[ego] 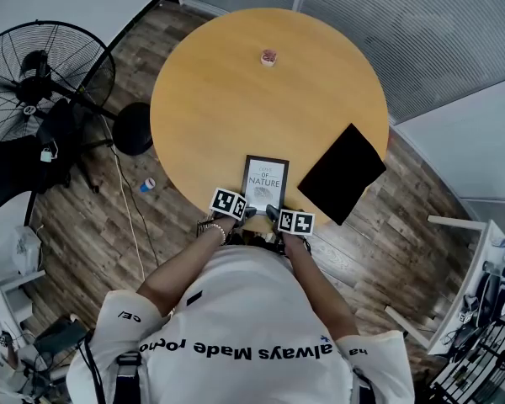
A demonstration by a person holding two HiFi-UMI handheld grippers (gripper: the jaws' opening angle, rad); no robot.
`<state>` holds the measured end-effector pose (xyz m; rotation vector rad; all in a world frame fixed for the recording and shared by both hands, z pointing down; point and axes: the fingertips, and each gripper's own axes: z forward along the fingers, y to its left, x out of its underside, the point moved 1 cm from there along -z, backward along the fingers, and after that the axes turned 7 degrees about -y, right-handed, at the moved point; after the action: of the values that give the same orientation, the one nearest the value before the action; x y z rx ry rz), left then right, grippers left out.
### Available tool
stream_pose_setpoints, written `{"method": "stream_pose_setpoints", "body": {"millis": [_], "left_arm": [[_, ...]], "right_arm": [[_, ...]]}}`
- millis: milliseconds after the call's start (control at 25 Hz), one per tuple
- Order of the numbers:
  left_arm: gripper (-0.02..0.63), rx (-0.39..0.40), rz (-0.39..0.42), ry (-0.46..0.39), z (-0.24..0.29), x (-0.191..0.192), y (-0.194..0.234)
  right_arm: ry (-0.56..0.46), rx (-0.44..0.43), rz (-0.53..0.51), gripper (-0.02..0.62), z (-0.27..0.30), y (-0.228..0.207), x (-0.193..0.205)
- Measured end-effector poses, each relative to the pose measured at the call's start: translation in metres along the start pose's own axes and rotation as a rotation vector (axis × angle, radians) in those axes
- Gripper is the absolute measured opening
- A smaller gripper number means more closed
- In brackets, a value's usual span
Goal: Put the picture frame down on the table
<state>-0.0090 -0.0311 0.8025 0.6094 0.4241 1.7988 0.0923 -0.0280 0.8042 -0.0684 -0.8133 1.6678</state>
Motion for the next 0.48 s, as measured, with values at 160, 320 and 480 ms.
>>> {"method": "stream_pose_setpoints", "body": {"millis": [160, 320, 480], "left_arm": [[0.244, 0.001, 0.002, 0.002, -0.0002, 0.0008, 0.0015], [0.245, 0.000, 0.008, 0.003, -0.0004, 0.0012, 0.0009], [0.244, -0.003, 0.010, 0.001, 0.0009, 0.0008, 0.0014]], "right_arm": [[0.005, 0.009, -0.018, 0.221, 0.0013, 0.0012, 0.0005], [0.009, 0.026, -0.052, 0.225, 0.0005, 0.0002, -0.0004], [0.018, 0.038, -0.073, 0.225, 0.0014, -0.0015, 0.0000]]}}
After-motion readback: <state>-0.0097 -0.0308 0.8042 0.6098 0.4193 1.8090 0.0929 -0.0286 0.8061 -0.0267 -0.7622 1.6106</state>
